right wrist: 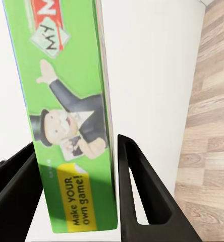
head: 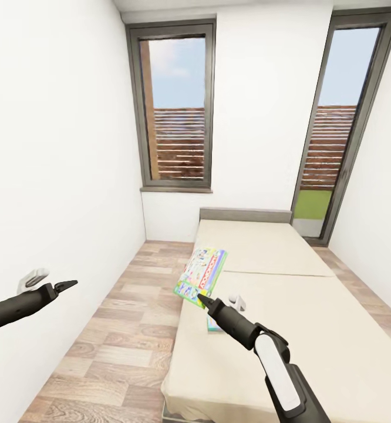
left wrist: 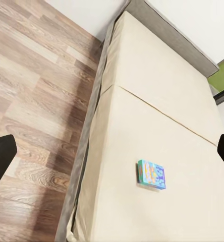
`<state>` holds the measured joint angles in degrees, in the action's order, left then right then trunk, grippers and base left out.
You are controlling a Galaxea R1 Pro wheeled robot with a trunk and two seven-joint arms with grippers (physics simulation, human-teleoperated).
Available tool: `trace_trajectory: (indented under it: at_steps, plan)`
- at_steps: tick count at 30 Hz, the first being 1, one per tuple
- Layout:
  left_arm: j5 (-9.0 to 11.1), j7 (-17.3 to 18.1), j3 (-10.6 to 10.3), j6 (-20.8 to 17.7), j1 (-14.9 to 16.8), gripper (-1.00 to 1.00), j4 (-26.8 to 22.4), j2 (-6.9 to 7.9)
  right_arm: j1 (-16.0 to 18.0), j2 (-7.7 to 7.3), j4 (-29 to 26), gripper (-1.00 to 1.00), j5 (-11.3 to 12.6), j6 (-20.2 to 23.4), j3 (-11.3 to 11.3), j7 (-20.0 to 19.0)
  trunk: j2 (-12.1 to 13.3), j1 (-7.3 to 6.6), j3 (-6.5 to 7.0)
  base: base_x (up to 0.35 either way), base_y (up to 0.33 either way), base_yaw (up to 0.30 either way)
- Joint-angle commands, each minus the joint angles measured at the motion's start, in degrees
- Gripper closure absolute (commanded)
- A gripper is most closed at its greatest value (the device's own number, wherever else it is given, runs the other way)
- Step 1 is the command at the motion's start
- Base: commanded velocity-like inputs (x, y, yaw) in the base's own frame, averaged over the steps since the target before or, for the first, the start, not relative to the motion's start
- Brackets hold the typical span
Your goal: Put all the toys in the child's room - the three board games (two on the bed and one on the table), the two jigsaw puzzles on the table, and the tennis ball on the table - inside the toy box on the table in the child's room.
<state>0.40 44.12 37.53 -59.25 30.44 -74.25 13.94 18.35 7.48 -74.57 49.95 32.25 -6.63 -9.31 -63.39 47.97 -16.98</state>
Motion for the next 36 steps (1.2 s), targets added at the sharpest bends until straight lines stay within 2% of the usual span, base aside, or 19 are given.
trace_trajectory:
  at_steps: [1,13,26,36]
  plan:
    - [0.00,0.18,0.08,-0.43,0.06,-1.00,-0.01,0.00,0.03,0.00,-0.05,1.00,0.06,0.43,0.07,-0.05,0.37,-0.22,0.11,0.000,0.000,0.000]
    - [0.04,0.17,0.00,-0.43,0.06,-1.00,-0.01,-0.05,-0.06,-0.19,-3.36,1.00,-0.45,0.75,0.03,-0.11,5.18,-2.86,2.27,0.000,0.000,0.000]
    - [0.05,0.17,0.10,-0.60,0.14,-1.00,-0.40,-0.27,-0.07,-0.23,-3.40,1.00,-0.34,0.71,0.12,-0.14,5.18,-2.86,2.27,0.000,0.000,0.000]
    - [0.06,0.19,0.33,-0.60,0.15,-1.00,-0.54,-0.32,-0.07,-0.20,-3.13,1.00,-0.29,0.68,0.13,-0.03,8.79,-4.84,3.88,0.000,0.000,0.000]
